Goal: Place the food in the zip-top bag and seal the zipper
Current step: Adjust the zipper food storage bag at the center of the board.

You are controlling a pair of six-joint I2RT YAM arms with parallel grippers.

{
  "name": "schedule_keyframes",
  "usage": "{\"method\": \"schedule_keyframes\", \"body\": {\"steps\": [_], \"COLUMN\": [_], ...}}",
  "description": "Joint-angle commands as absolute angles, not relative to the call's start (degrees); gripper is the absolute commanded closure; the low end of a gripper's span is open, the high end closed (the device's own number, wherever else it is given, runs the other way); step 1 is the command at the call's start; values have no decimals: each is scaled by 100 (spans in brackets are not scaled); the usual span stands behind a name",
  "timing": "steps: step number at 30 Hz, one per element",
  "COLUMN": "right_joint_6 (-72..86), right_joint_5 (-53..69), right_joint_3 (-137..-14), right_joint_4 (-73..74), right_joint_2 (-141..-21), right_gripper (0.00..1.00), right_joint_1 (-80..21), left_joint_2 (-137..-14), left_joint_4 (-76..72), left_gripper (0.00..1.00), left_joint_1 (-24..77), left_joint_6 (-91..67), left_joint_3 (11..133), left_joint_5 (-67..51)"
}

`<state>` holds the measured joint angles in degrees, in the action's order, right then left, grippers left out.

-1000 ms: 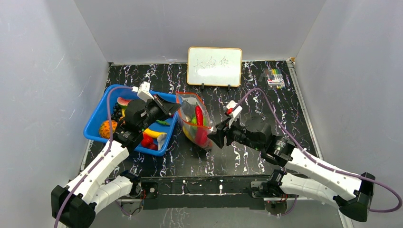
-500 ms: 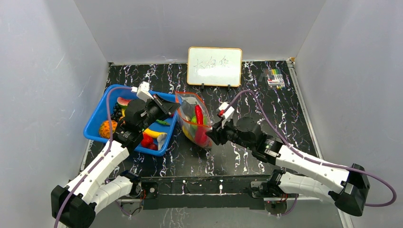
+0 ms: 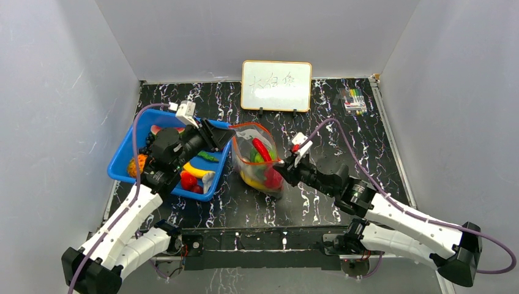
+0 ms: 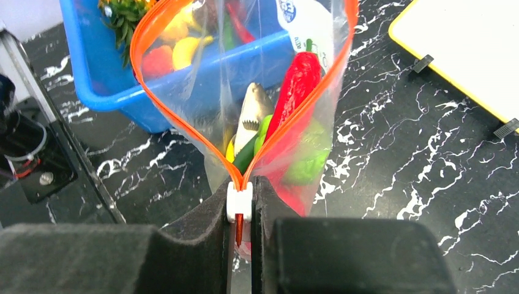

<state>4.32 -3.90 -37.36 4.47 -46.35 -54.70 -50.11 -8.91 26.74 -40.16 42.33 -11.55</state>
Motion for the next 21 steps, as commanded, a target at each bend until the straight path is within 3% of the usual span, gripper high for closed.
{"method": "schedule_keyframes", "body": {"steps": [1,6,11,14,21], "right_joint_6": [-91,-715,-1327,-1801,-2166], "right_joint_5": [-35,464,1003,1487,1852], "right_joint_3": [-4237,-4781,-5215,-5394,-5712], "right_joint_4": [630,1378,1925,2188,2317], "right_joint_2": [-4521,-4662,-4756,-4859,-5191], "right_gripper": [100,100,100,100,100], "right_joint_1": [-5493,-5488,-5486,-5486,-5491], "left_joint_2": [-4884,-5139,-5227,-5409,-6346], "left_joint_4": [-1205,-156,-131,-500,356], "left_gripper": [59,36,23,18,17], "left_joint_1": [2689,2689,2689,2687,2712], "left_joint_6": [-1764,401,1455,1502,1904], "left_joint_3": [4828,5346,5422,5450,6318], "left_joint_5": [-2695,-4738,-6336,-6653,-7801]}}
